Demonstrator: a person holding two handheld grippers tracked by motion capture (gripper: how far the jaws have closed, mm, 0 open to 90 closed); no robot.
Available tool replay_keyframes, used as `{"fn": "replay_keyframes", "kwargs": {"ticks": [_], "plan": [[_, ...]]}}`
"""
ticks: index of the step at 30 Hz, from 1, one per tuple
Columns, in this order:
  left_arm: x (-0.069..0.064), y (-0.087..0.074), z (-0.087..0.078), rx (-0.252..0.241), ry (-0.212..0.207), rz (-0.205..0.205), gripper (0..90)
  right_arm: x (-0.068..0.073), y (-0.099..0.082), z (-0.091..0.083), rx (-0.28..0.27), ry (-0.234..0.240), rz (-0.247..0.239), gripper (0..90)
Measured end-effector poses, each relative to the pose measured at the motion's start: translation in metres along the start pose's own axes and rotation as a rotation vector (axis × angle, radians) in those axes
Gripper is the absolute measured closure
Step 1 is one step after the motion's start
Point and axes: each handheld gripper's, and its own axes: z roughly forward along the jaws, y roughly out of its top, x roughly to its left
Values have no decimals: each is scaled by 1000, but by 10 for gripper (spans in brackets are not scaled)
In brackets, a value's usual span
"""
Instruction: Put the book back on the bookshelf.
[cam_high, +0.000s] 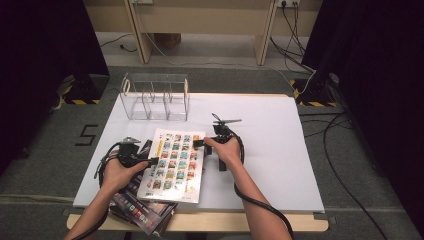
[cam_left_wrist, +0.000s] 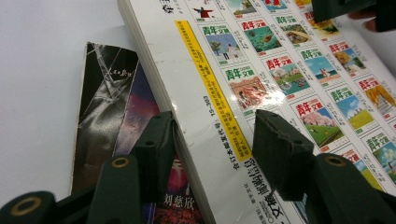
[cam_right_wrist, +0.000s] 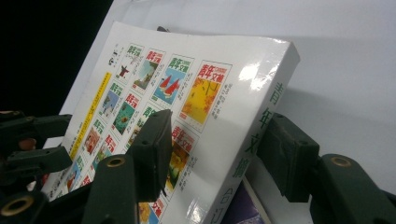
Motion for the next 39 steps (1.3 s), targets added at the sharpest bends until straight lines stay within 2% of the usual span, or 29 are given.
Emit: {"fn": "replay_keyframes", "kwargs": {"ticks": [5, 7, 11, 15, 23, 29, 32, 34, 35, 36, 39], "plan": [[-1, 4, 3, -8, 18, 5, 474, 3, 0, -2, -1, -33, 6, 478], [0, 6, 4, -5, 27, 5, 475, 5, -1, -5, -16, -46, 10, 513], [0, 8, 5, 7, 31, 6, 485, 0, 0, -10, -34, 6, 67, 563], [2, 8, 4, 11, 24, -8, 487, -6, -1, -4, -24, 16, 101, 543], [2, 8, 5, 4, 27, -7, 487, -8, 2, 7, -12, 22, 106, 472], [1, 8, 5, 5, 32, -4, 486, -7, 3, 9, -12, 15, 57, 465], [0, 7, 4, 1, 36, -5, 487, -2, 4, 5, -29, 2, 13, 503], [1, 6, 3, -2, 38, -9, 488, 5, 5, 0, -51, -10, -9, 538], [1, 6, 3, -2, 38, -9, 491, 9, 6, -3, -67, -16, -31, 594], [2, 5, 2, -5, 53, -4, 497, 14, 8, -7, -95, 0, -40, 631], [4, 5, 1, -4, 50, -9, 498, 34, 16, -14, -96, 2, -100, 648]]}}
